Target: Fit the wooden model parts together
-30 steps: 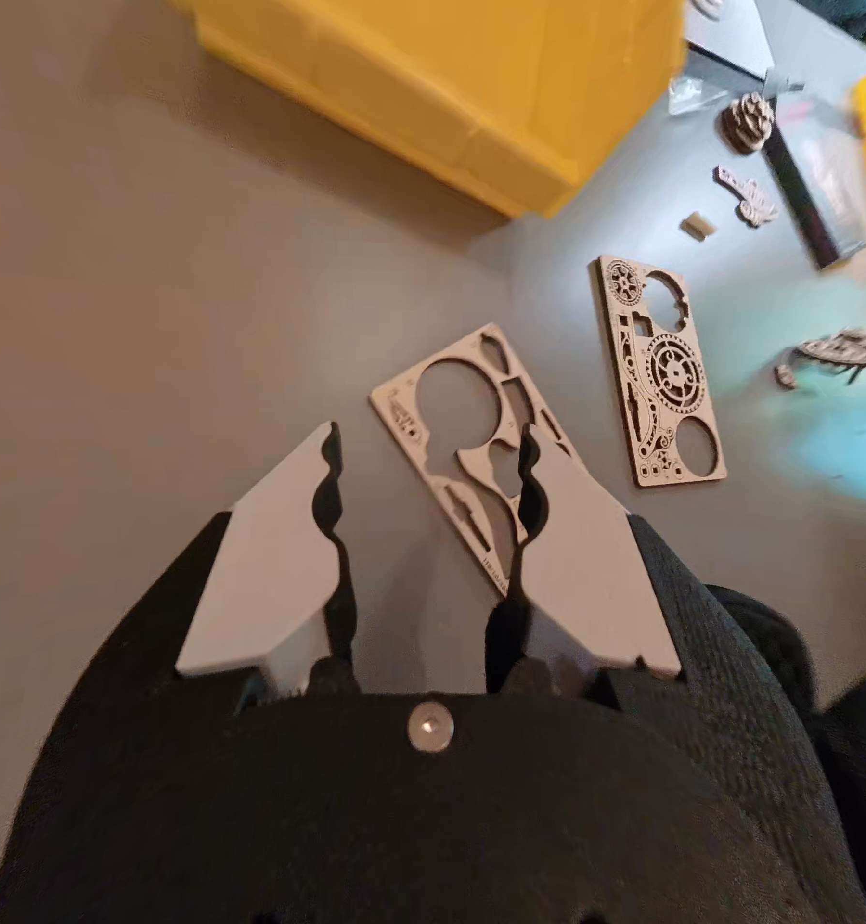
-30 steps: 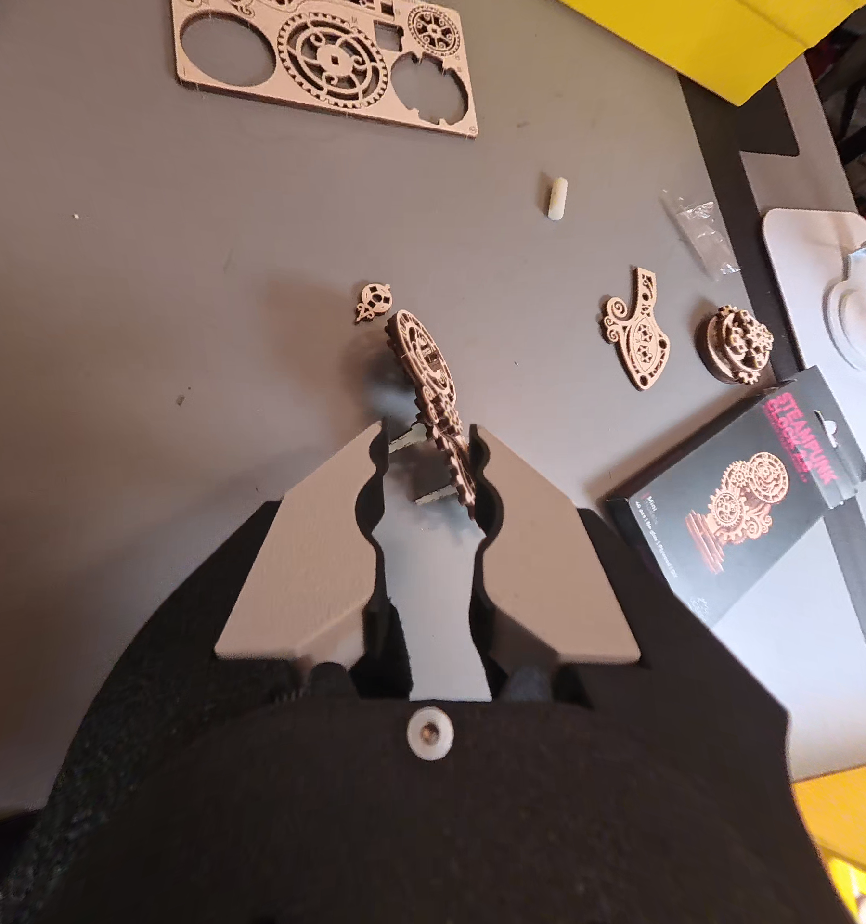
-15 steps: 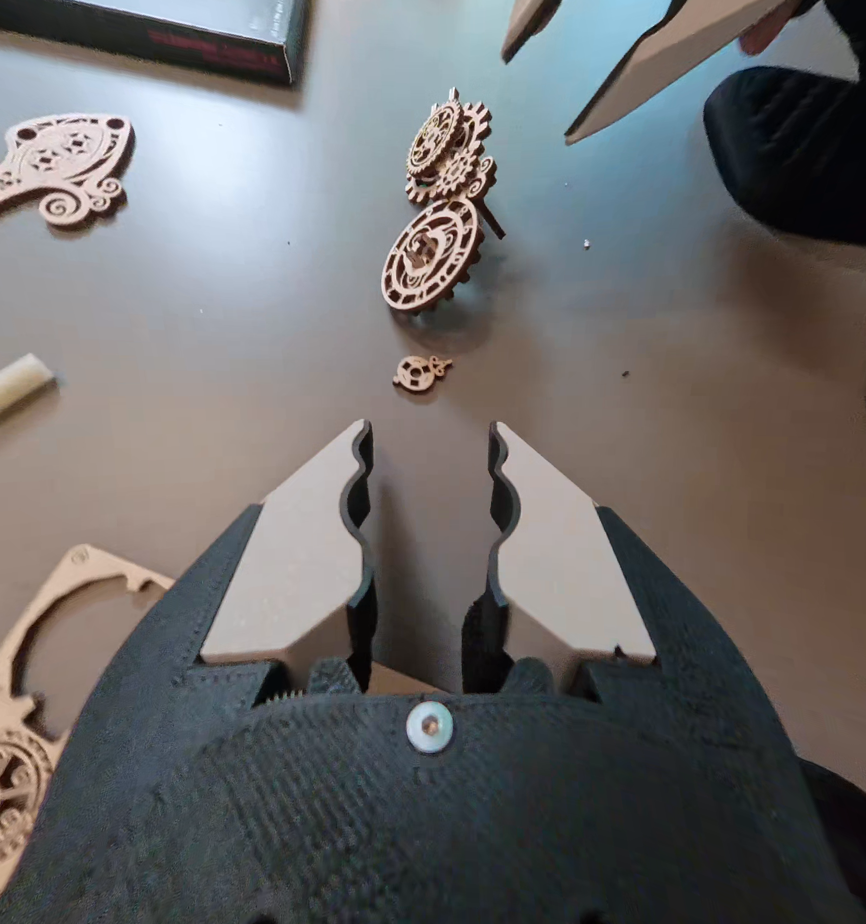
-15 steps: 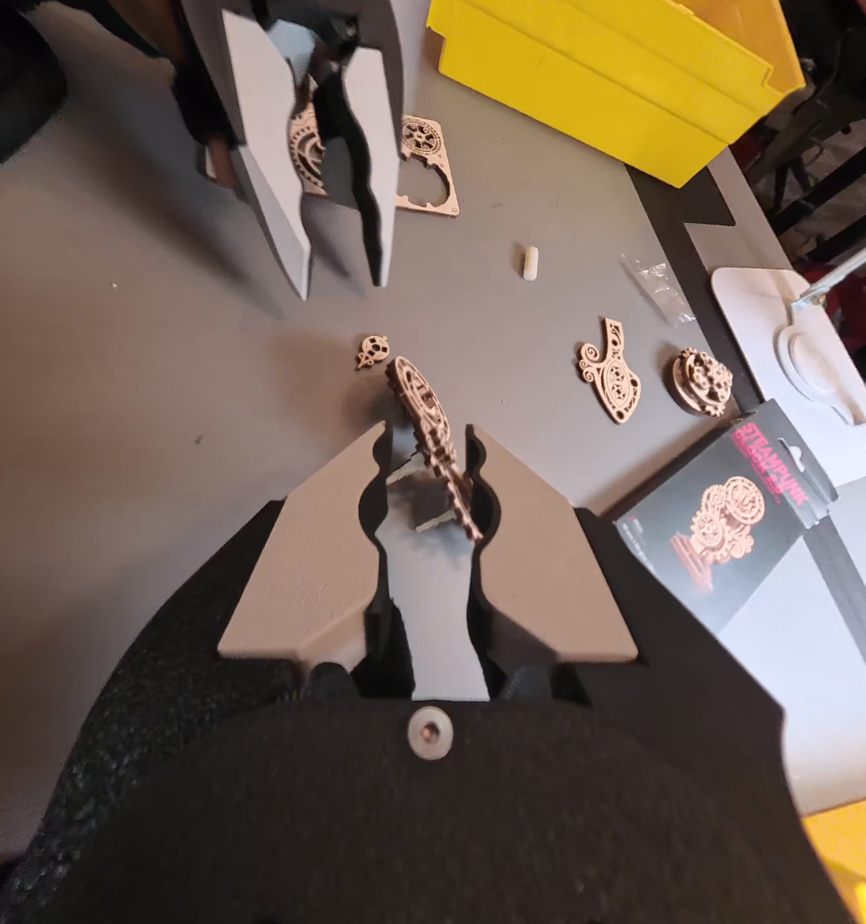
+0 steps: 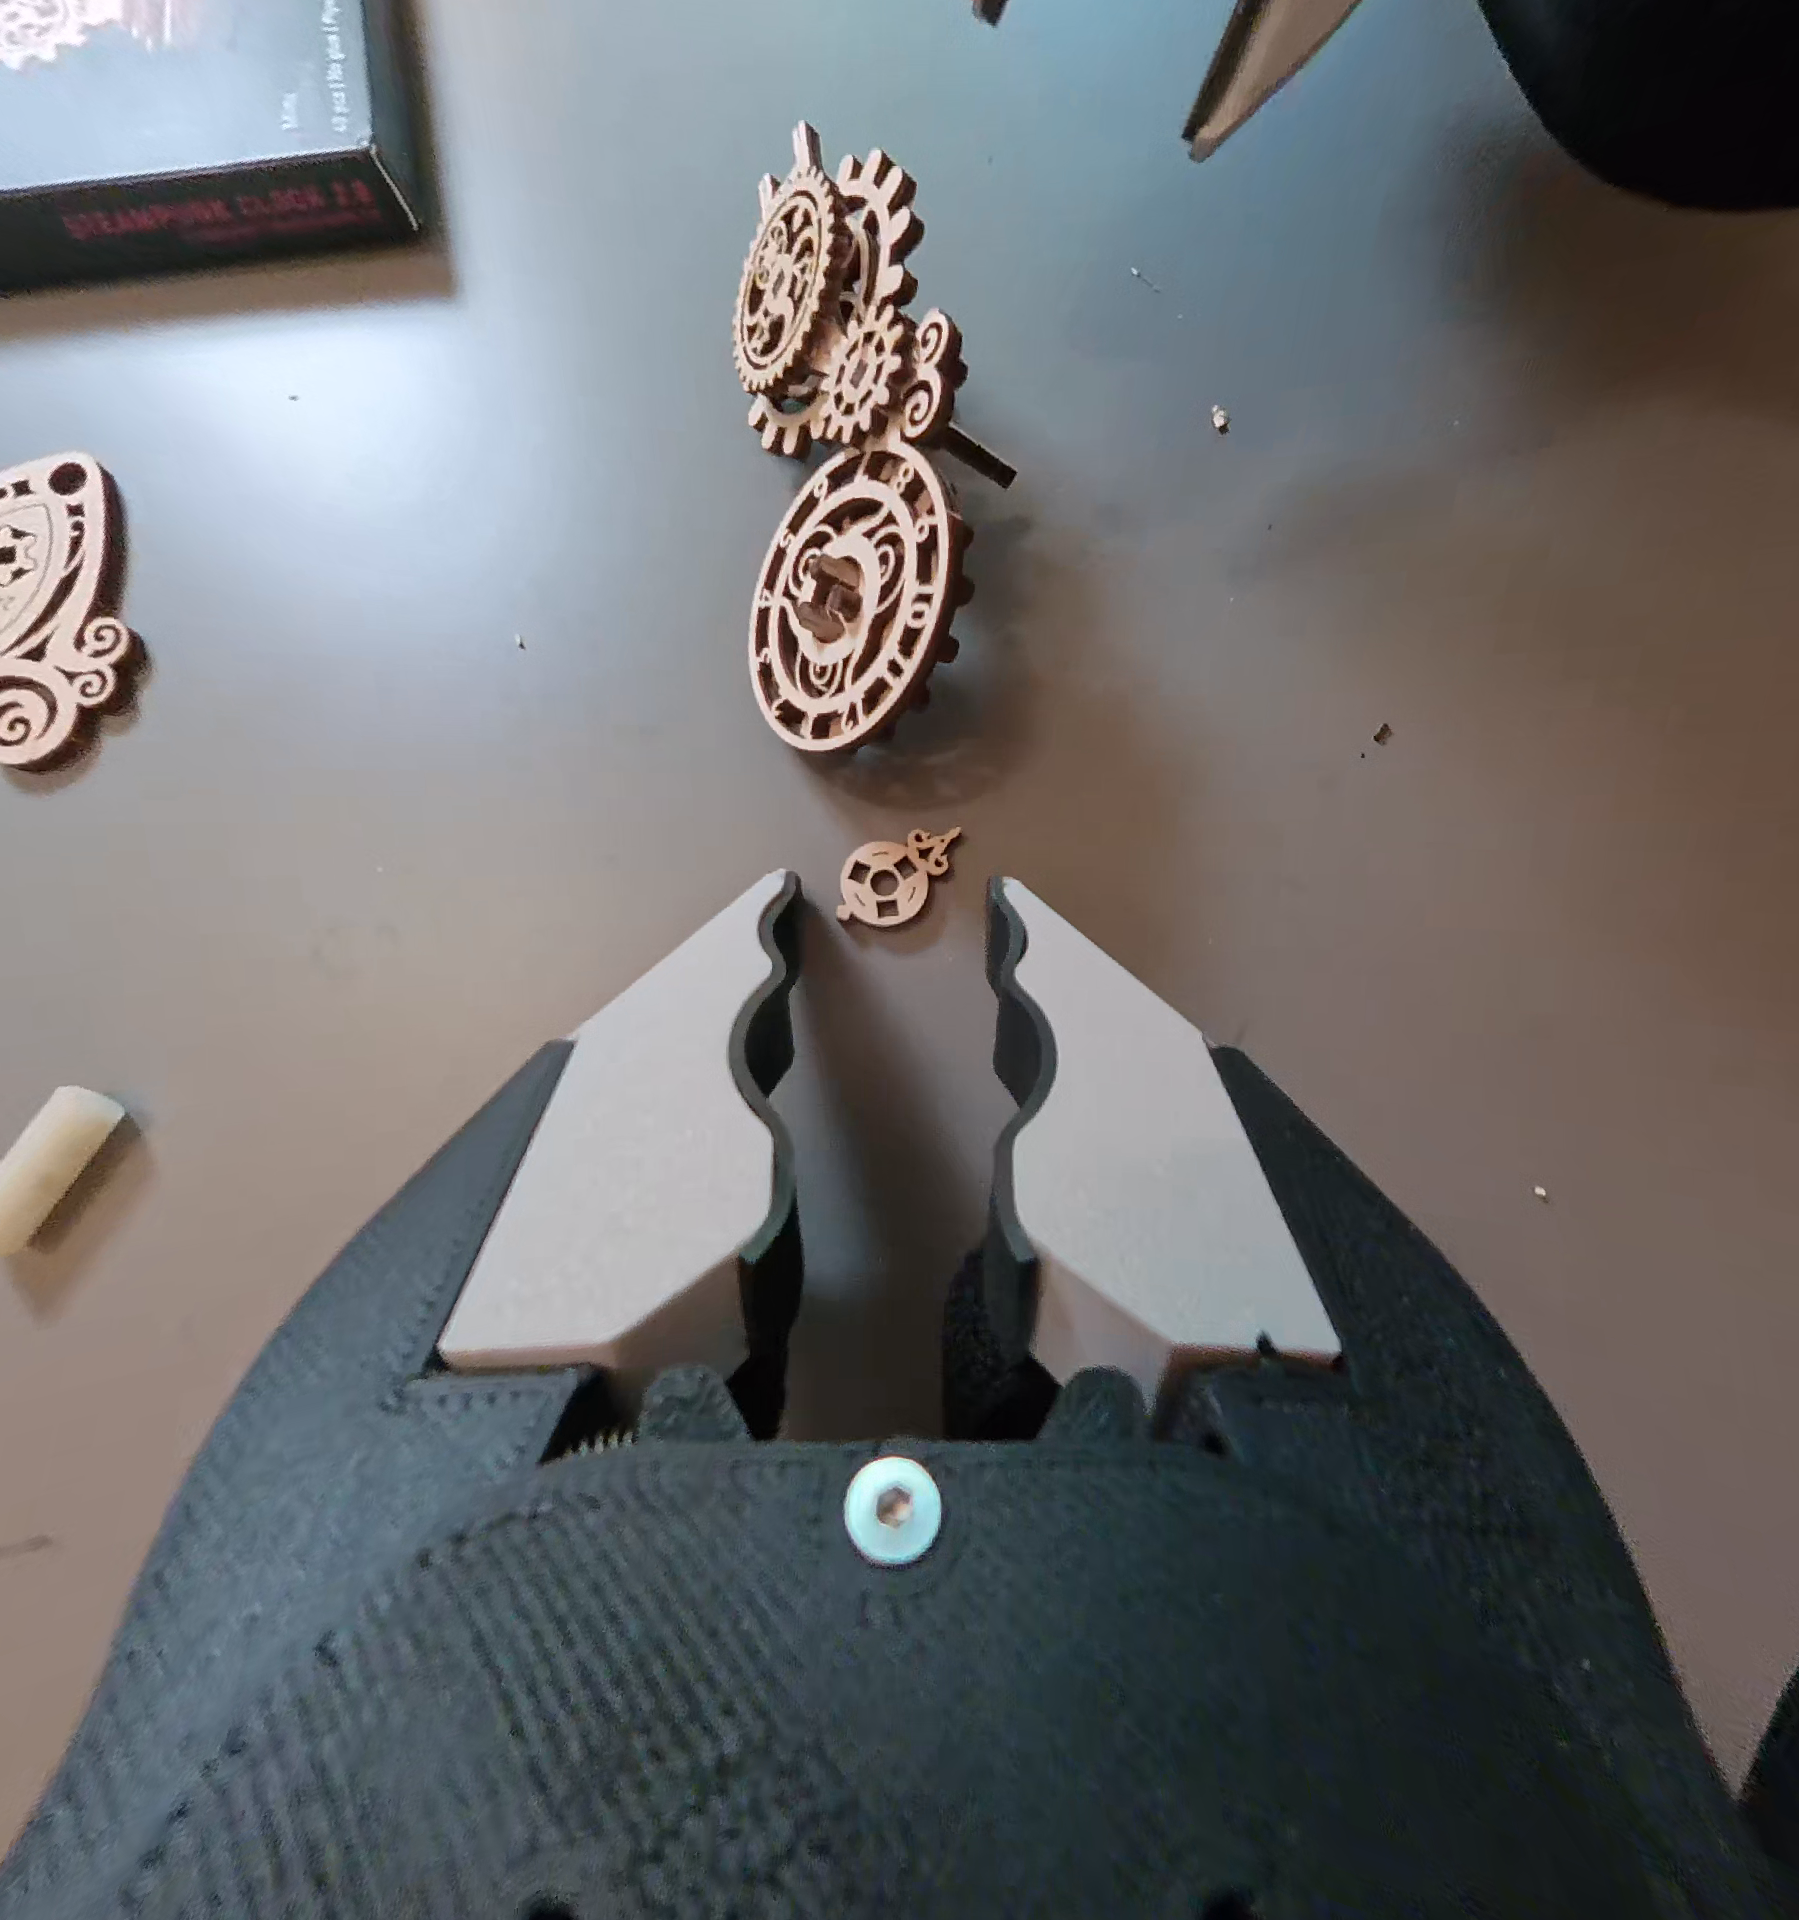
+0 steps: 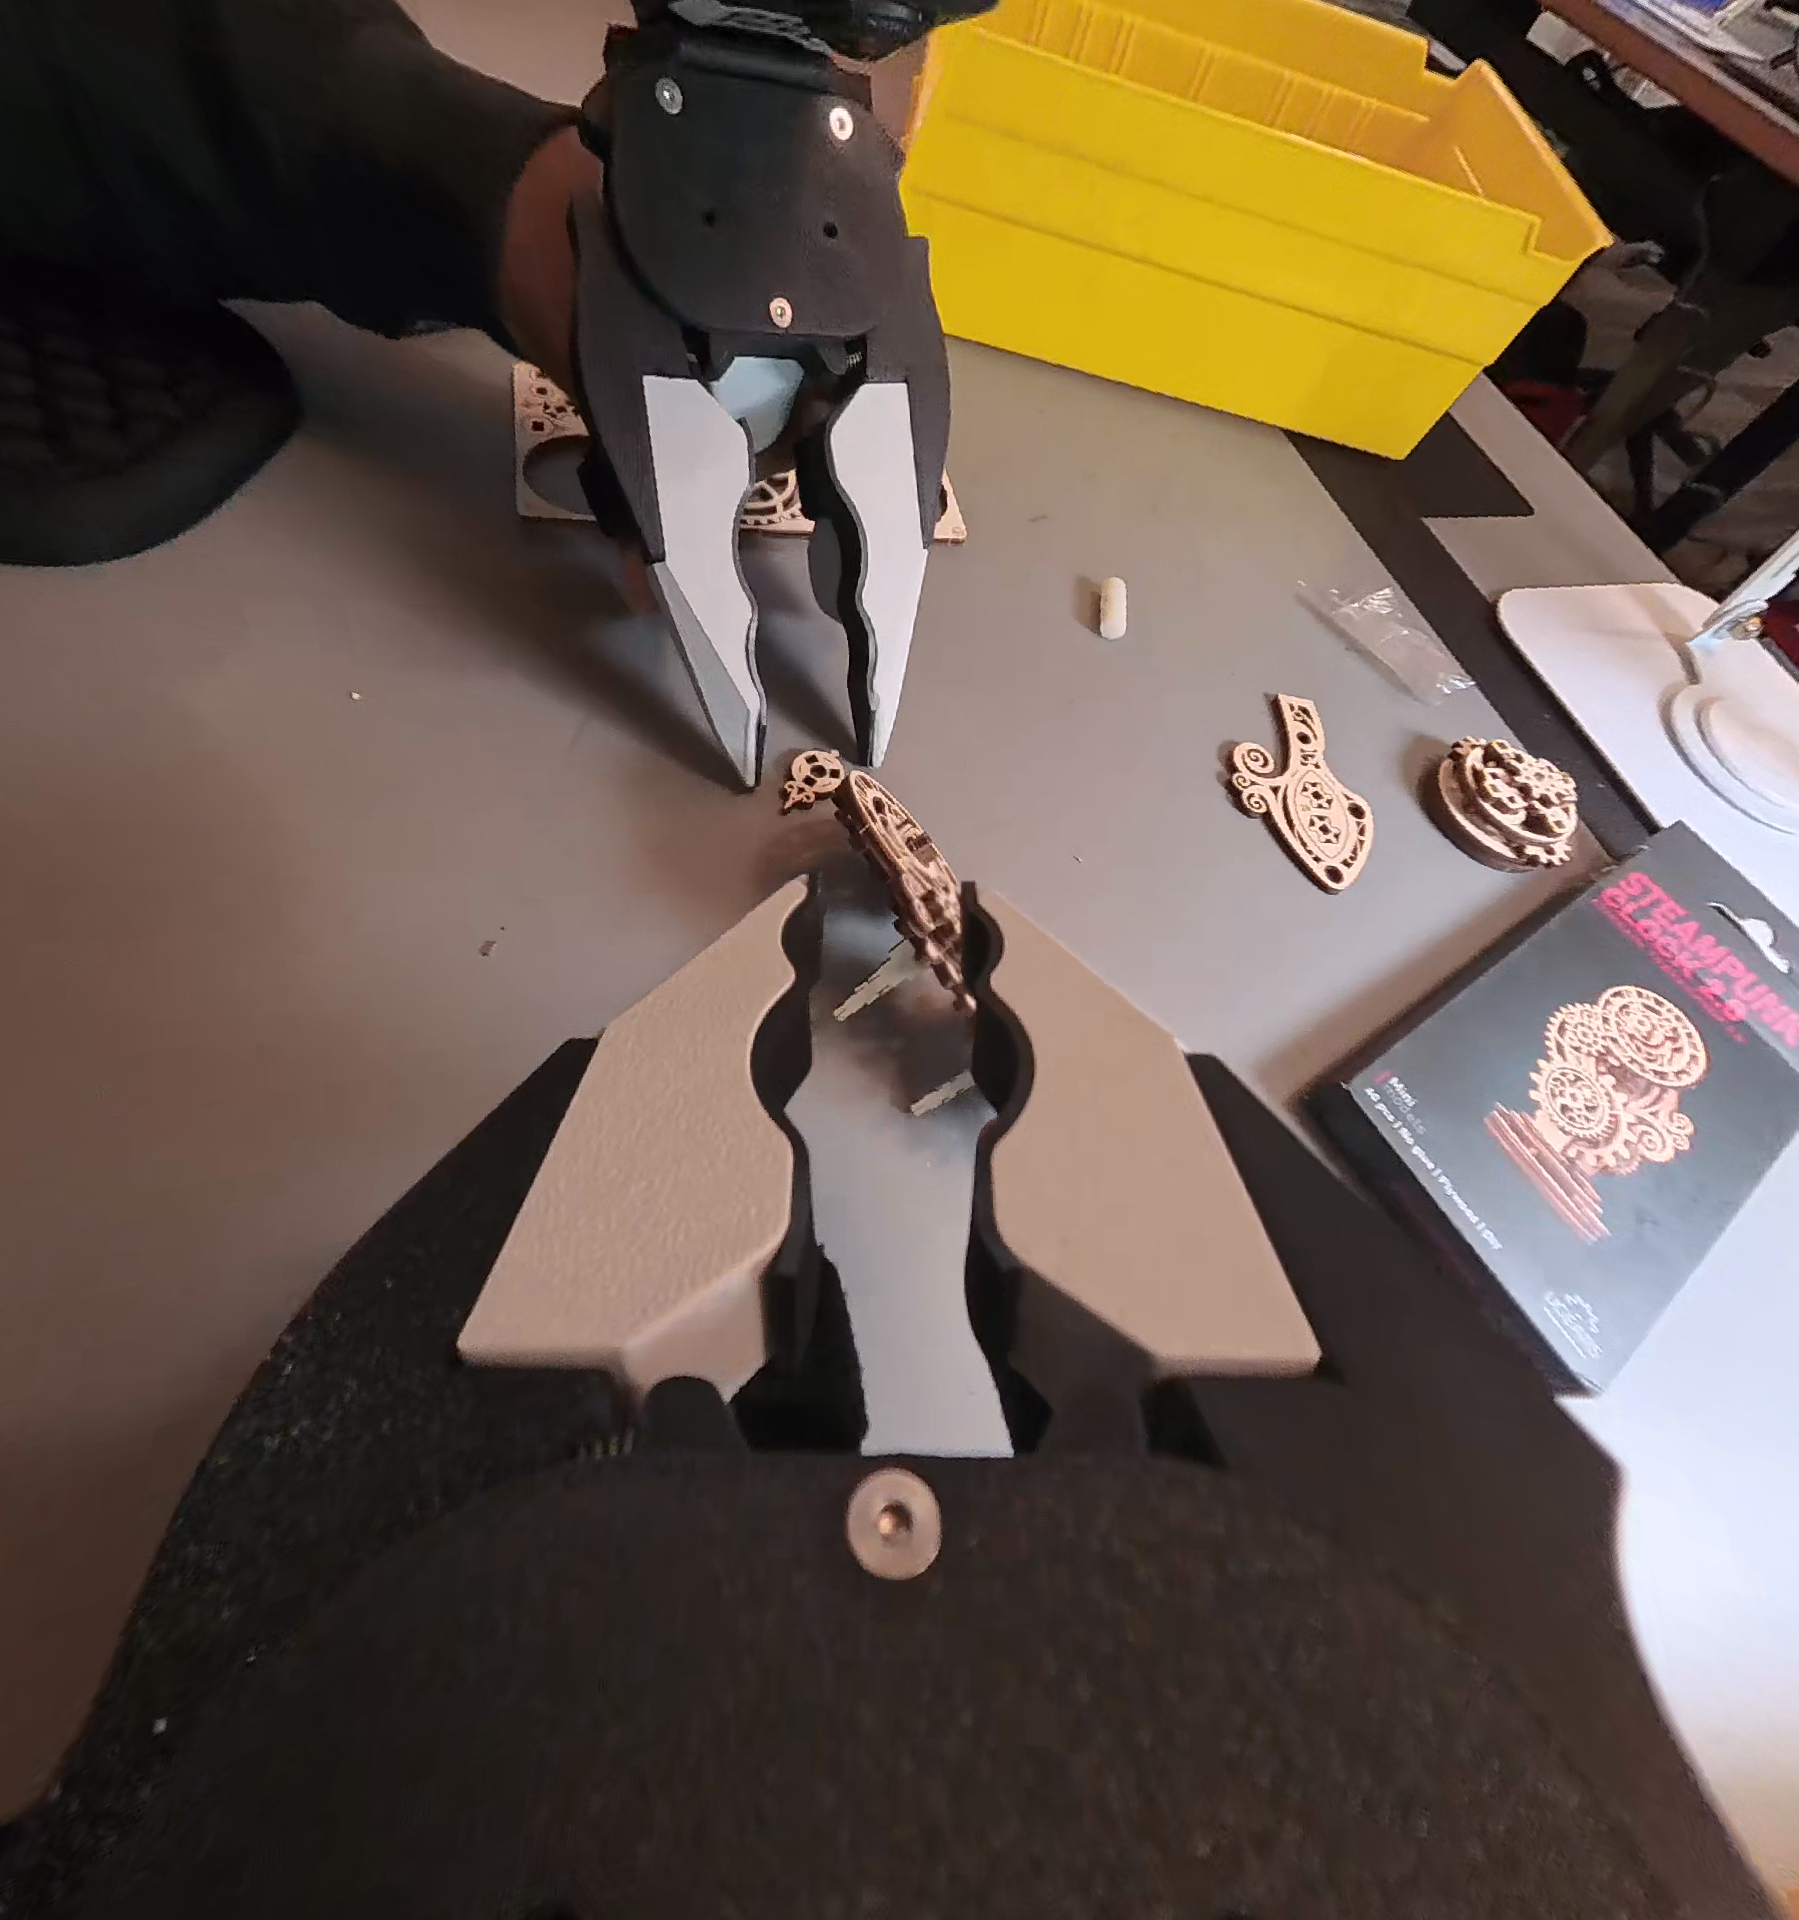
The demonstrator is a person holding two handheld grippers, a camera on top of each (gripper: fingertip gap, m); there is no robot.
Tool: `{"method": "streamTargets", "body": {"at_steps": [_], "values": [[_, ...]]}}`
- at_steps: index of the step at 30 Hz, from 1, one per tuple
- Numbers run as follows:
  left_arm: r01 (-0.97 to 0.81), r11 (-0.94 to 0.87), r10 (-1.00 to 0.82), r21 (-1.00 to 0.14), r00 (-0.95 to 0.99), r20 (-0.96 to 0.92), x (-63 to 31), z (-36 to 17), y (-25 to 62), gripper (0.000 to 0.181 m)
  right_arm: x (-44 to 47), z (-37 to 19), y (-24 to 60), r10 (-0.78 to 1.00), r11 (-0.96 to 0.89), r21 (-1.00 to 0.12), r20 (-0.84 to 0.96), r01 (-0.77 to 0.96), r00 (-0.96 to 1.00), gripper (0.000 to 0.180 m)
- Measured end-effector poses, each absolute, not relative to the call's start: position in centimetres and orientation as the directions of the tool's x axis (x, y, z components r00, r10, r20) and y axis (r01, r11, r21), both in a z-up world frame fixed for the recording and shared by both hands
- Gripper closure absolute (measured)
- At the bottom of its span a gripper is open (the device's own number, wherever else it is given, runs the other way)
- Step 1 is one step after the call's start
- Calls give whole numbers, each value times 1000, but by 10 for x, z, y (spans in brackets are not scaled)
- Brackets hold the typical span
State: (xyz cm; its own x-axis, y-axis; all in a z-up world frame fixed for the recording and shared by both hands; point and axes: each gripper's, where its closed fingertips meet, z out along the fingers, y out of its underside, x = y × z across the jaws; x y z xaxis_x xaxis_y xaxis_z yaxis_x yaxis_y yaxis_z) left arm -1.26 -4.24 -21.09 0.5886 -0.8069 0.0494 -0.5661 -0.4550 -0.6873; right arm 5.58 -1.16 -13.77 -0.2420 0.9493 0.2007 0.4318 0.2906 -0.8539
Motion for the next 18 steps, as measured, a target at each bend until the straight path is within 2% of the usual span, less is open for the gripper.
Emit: {"method": "streamTargets", "body": {"at_steps": [6,11,14,18], "values": [[-576,-445,-821,-686,568,56,-10,-211,-48,167,57,-144,-10,951,281,-855,189,436,-243,157],[-539,-486,-781,-688,621,65,-10,-210,-48,168,54,-149,-3,936,345,-816,258,464,-241,156],[-441,-536,-736,-720,661,144,-10,-200,-50,168,52,-148,-5,928,365,-803,273,470,-254,155],[-227,-608,-671,-761,659,340,1,-168,-52,168,47,-140,-23,904,408,-815,298,411,-307,155]]}}
